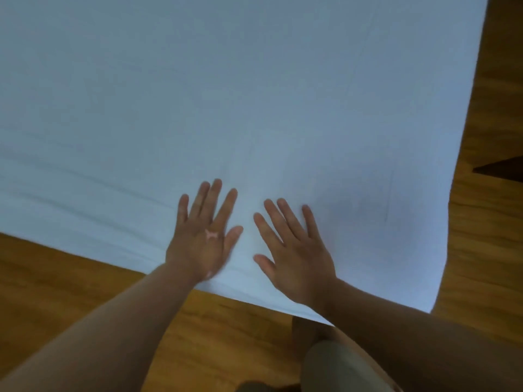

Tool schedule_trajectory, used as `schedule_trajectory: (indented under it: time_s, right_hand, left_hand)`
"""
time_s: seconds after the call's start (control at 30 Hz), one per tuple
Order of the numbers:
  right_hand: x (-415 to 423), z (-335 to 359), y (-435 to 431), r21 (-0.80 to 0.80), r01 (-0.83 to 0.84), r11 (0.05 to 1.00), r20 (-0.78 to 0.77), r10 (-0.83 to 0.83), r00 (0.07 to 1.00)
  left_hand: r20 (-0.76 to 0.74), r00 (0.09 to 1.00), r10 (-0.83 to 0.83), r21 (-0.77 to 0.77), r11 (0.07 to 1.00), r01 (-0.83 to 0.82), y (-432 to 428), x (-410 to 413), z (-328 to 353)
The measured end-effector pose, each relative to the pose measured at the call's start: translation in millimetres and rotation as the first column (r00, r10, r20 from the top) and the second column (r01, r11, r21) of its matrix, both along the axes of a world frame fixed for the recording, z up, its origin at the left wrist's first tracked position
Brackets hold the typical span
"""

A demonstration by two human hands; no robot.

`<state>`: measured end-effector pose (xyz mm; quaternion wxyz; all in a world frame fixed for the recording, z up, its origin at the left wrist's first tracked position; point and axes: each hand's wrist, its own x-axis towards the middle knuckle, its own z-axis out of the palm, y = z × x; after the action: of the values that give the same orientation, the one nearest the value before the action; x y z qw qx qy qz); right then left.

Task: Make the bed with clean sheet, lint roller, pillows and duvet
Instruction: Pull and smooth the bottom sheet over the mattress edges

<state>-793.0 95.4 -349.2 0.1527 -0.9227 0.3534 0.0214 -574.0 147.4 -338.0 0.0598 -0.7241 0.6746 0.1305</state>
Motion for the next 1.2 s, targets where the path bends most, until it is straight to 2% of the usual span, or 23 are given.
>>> schedule_trajectory:
  time_s: [0.13,0.2,0.27,0.33,0.43,0.57,0.7,0.77,0.9,1.0,1.2]
  right_hand:
    - [19.2,10.1,10.1,0.066,0.093,0.994,0.140,-0.101,0.985]
    - [45.5,16.9,11.7,0.093,0.069,0.993,0.271,-0.092,0.958]
    - [78.1,21.9,10.5,0.130,0.076,0.989,0.312,-0.114,0.943]
    - [108.1,25.0,12.3,0.187,0.114,0.976,0.238,-0.158,0.958]
    - [132.2,24.0,19.8,0.188,0.165,0.968,0.149,-0.195,0.969]
    - [150.3,16.9,31.0,0.183,0.333,0.925,0.111,-0.356,0.928]
    - [162.9,9.1,36.2,0.154,0.428,0.891,0.083,-0.443,0.893]
    - [163.1,8.6,33.2,0.182,0.413,0.892,0.082,-0.433,0.898]
    - [159.1,21.4,27.4,0.288,0.358,0.888,-0.024,-0.367,0.930]
    - [154.3,33.7,42.6,0.346,0.337,0.876,-0.019,-0.352,0.936]
    - [167.3,43.4,57.7,0.290,0.385,0.876,-0.050,-0.388,0.920]
  left_hand:
    - [-0.110,0.987,-0.121,0.007,0.992,0.122,4.9,25.1,15.7]
    - [-0.208,0.961,-0.181,-0.028,0.983,0.180,0.1,49.5,24.6]
    - [-0.270,0.934,-0.232,-0.032,0.972,0.233,-5.4,76.4,31.3]
    - [-0.266,0.925,-0.272,0.003,0.959,0.283,-2.3,103.8,33.7]
    - [-0.255,0.931,-0.261,0.001,0.963,0.271,12.0,136.9,31.8]
    - [-0.265,0.921,-0.285,-0.087,0.959,0.271,16.4,148.7,15.9]
    - [-0.236,0.931,-0.278,-0.036,0.960,0.277,6.4,143.6,-3.6]
    - [-0.243,0.934,-0.261,0.007,0.963,0.270,3.1,143.5,-7.4]
    - [-0.239,0.924,-0.300,0.080,0.942,0.326,1.8,145.0,5.2]
    - [-0.262,0.902,-0.344,0.119,0.916,0.384,15.6,147.3,18.9]
    - [-0.376,0.893,-0.248,0.156,0.933,0.325,22.9,155.6,30.2]
